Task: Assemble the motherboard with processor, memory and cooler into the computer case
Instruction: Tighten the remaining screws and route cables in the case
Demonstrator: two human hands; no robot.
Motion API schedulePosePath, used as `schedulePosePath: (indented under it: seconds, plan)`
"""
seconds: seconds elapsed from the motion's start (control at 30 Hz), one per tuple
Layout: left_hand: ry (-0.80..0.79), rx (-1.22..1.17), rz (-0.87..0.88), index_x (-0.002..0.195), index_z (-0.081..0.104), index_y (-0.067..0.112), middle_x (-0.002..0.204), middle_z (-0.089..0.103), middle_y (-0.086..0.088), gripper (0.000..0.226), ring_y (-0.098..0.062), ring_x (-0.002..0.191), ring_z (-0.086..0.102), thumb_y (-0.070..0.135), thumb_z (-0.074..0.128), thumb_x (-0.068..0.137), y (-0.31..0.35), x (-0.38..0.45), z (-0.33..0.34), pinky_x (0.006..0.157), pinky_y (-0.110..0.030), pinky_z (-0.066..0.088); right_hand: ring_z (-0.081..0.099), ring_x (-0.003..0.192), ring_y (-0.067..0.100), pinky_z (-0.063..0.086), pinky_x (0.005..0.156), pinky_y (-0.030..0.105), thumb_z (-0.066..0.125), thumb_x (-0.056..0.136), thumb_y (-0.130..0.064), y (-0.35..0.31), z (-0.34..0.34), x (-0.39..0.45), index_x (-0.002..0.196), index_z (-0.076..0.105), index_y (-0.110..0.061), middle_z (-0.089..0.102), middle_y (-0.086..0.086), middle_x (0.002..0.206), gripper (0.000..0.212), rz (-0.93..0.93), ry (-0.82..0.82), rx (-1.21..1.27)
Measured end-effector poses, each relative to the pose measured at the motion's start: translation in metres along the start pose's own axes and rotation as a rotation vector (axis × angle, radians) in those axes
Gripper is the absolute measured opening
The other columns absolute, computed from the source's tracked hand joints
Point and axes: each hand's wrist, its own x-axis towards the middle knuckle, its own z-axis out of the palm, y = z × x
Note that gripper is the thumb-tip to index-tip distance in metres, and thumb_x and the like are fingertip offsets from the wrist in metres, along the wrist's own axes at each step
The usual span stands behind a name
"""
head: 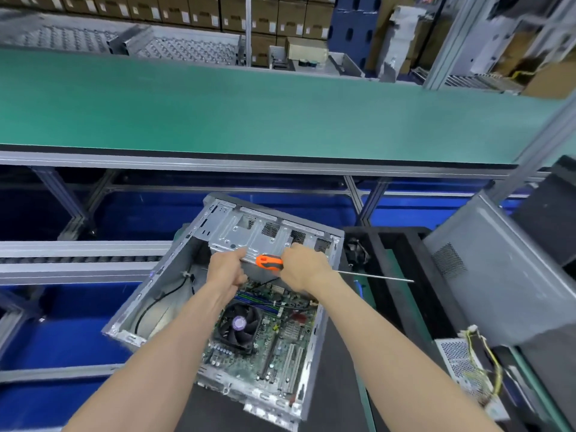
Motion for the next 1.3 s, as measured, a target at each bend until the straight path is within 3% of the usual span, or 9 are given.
schedulePosePath:
  seconds: [0.17,0.4,0.67,0.8,0.87,0.97,1.07,1.13,1.3]
  plan:
    - [-0.041,0.301,0.053,0.073,0.051,0.009,0.042,0.038,0.003,0.026,-0.013,0.032,0.031,0.019,0.062,0.093,0.008,0.006,0.017,0.036,-0.020,0.026,0.056,0.078,0.032,0.044,0.067,0.037,0.053,0.097,-0.035,0.003,0.003,-0.015,0.074,0.043,-0.013,0.052,0.005,0.080,0.034,0.050,-0.012,0.117]
    - [-0.145,0.691,0.152,0.058,0.046,0.013,0.040,0.044,-0.005,0.041,-0.017,0.031,0.038,0.029,0.060,0.093,0.018,0.006,0.040,0.039,-0.019,0.030,0.062,0.050,0.024,0.045,0.050,0.027,0.056,0.089,-0.023,0.003,0.002,-0.026,0.075,0.053,-0.010,0.062,0.006,0.060,0.019,0.152,-0.230,0.512]
    - [-0.339,0.888,0.199,0.059,0.042,0.011,0.057,0.043,-0.008,0.045,-0.023,0.052,0.038,0.023,0.060,0.098,0.024,-0.006,0.043,0.057,-0.031,0.034,0.067,0.063,0.030,0.026,0.045,0.022,0.059,0.094,-0.010,0.003,-0.002,-0.025,0.099,0.044,-0.008,0.059,0.022,0.093,0.016,0.231,-0.659,1.076]
    - [-0.230,0.982,0.323,0.064,0.054,0.009,0.067,0.053,-0.015,0.043,-0.024,0.064,0.045,0.042,0.061,0.091,0.020,-0.017,0.038,0.063,-0.036,0.039,0.068,0.062,0.033,0.034,0.040,0.023,0.051,0.092,-0.008,0.006,-0.019,-0.024,0.095,0.053,0.004,0.071,0.029,0.090,0.012,0.257,-0.616,0.903]
    - [-0.130,1.073,0.389,0.069,0.062,0.003,0.078,0.063,-0.027,0.054,-0.033,0.072,0.056,0.050,0.052,0.094,0.009,-0.024,0.032,0.068,-0.040,0.044,0.067,0.053,0.028,0.037,0.041,0.021,0.048,0.087,-0.006,0.009,-0.030,-0.018,0.085,0.053,-0.003,0.072,0.021,0.077,0.006,0.259,-0.382,0.753]
    - [0.042,1.143,0.420,0.084,0.067,-0.003,0.093,0.067,-0.029,0.079,-0.043,0.090,0.063,0.067,0.032,0.096,-0.020,-0.037,0.023,0.076,-0.042,0.047,0.062,0.073,0.034,0.042,0.058,0.030,0.052,0.083,-0.009,0.009,-0.032,-0.005,0.073,0.049,-0.021,0.058,0.005,0.071,0.016,0.112,0.053,0.410]
    - [0.158,1.217,0.457,0.101,0.067,0.000,0.105,0.066,-0.028,0.073,-0.046,0.101,0.062,0.062,0.029,0.099,-0.038,-0.049,0.021,0.082,-0.045,0.048,0.061,0.102,0.034,0.044,0.074,0.037,0.055,0.087,-0.013,0.002,-0.020,0.006,0.107,0.066,-0.031,0.058,0.003,0.119,0.029,-0.115,0.031,0.258]
    - [0.173,1.244,0.509,0.101,0.065,0.002,0.103,0.067,-0.026,0.057,-0.046,0.099,0.062,0.048,0.032,0.102,-0.042,-0.052,0.019,0.078,-0.044,0.048,0.059,0.112,0.033,0.040,0.075,0.039,0.056,0.089,-0.016,0.001,-0.010,0.012,0.135,0.054,-0.038,0.038,-0.006,0.147,0.051,-0.151,-0.030,0.174]
    - [0.090,1.332,0.605,0.090,0.061,0.008,0.092,0.069,-0.022,0.036,-0.045,0.089,0.062,0.026,0.031,0.100,-0.040,-0.051,0.018,0.067,-0.040,0.037,0.060,0.109,0.031,0.045,0.064,0.039,0.062,0.092,-0.024,0.002,0.002,0.018,0.134,0.048,-0.040,0.023,-0.010,0.154,0.047,-0.216,0.087,-0.106]
